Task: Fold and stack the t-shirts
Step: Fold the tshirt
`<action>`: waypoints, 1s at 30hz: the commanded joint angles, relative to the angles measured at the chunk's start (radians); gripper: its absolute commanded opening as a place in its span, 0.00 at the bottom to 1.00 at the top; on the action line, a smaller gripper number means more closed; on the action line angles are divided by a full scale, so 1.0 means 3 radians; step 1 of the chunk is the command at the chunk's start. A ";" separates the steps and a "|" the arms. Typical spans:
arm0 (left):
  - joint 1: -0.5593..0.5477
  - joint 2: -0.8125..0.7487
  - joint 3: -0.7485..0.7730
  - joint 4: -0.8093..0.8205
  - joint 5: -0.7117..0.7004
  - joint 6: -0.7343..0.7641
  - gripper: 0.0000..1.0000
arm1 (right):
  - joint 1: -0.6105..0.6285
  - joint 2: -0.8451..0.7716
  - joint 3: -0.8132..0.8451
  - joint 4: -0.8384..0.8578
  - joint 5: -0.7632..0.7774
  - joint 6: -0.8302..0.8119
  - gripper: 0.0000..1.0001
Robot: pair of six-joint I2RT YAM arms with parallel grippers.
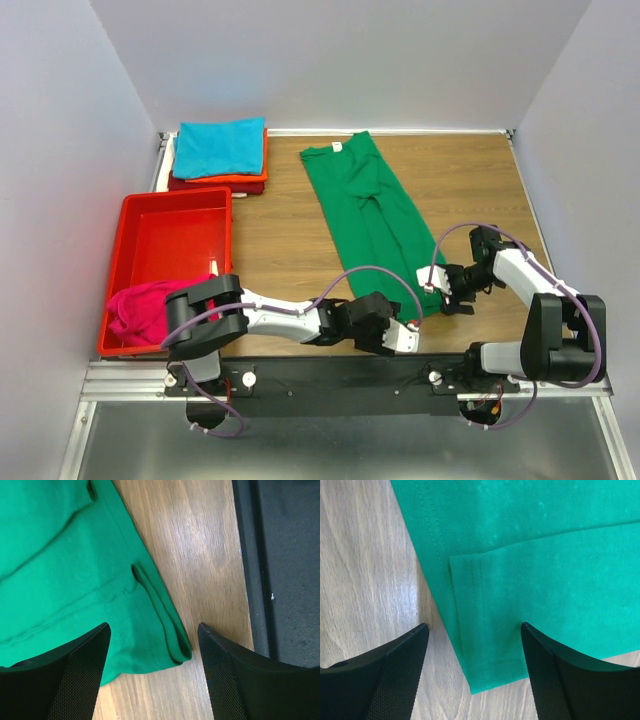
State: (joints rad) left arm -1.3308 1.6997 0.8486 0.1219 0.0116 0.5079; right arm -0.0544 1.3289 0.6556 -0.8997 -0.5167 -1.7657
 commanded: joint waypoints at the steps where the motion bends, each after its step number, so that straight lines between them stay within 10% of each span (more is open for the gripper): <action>1: -0.0023 0.0107 0.0030 -0.0099 -0.0080 0.0020 0.77 | -0.0023 0.0085 0.0013 0.0258 0.0050 0.0067 0.79; 11: -0.0013 0.0373 0.0096 -0.0212 -0.0345 -0.0041 0.51 | -0.0023 0.0131 -0.0027 0.0350 0.0173 0.0133 0.69; 25: 0.0151 0.0465 0.0204 -0.0309 -0.0361 -0.0180 0.00 | -0.0023 0.0085 -0.0079 0.0361 0.0127 0.0440 0.24; 30: 0.0181 0.0302 0.0107 -0.0253 -0.0218 -0.0174 0.00 | -0.0018 -0.0017 -0.0058 0.0182 0.0045 0.0552 0.13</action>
State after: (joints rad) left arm -1.2903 1.8046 0.9195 0.1230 -0.0753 0.4698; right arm -0.0544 1.3422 0.6571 -0.8314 -0.5137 -1.6245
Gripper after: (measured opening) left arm 0.011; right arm 0.176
